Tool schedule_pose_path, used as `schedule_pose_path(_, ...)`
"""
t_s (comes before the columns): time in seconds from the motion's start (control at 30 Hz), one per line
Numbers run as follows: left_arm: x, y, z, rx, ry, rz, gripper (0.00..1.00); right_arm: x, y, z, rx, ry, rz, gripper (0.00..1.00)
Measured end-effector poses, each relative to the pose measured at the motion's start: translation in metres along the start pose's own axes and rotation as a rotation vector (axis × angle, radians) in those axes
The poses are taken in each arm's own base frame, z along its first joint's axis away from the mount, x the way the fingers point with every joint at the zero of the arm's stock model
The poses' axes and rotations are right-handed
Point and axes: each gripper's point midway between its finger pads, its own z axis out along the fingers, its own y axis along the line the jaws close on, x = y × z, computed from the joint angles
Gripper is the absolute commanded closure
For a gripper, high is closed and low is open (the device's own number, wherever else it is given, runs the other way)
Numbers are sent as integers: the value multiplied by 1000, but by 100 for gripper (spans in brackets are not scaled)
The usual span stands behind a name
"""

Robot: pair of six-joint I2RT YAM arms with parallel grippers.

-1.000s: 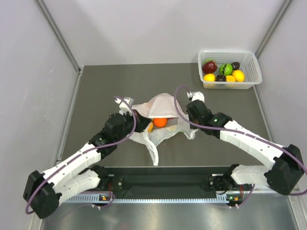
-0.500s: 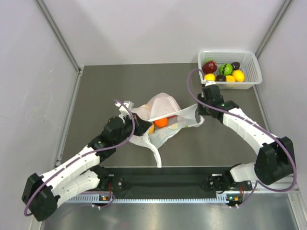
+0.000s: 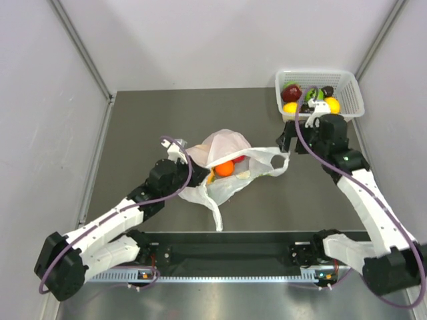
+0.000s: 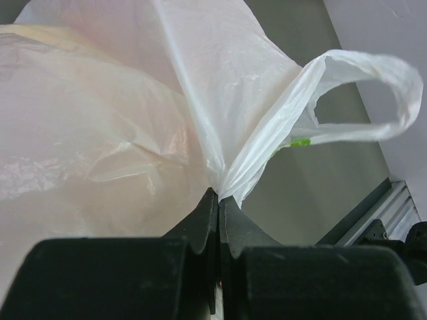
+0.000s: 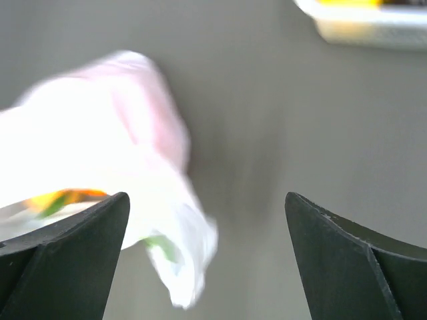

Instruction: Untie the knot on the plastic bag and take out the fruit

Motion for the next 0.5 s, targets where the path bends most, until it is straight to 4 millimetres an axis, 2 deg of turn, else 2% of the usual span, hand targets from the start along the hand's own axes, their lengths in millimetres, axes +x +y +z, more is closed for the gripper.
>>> schedule_pose_path(0.1, -3, -3, 1, 9, -5, -2, 100, -17, 29, -36, -148, -90, -29, 0)
schedule_pose_path(0.23, -10, -9, 1, 28, -26, -2, 100, -14, 62, -62, -323, -99, -63, 0)
schedule_pose_path(0.3, -12, -10, 2, 32, -34, -3, 100, -2, 76, -65, -382, -79, -80, 0)
schedule_pose_path(0.43, -15, -10, 5, 25, -40, -6, 100, 46, 124, -69, -508, 19, -160, 0)
schedule_pose_path(0.5, -15, -10, 7, 22, -37, -6, 100, 62, 144, -69, -546, 54, -198, 3)
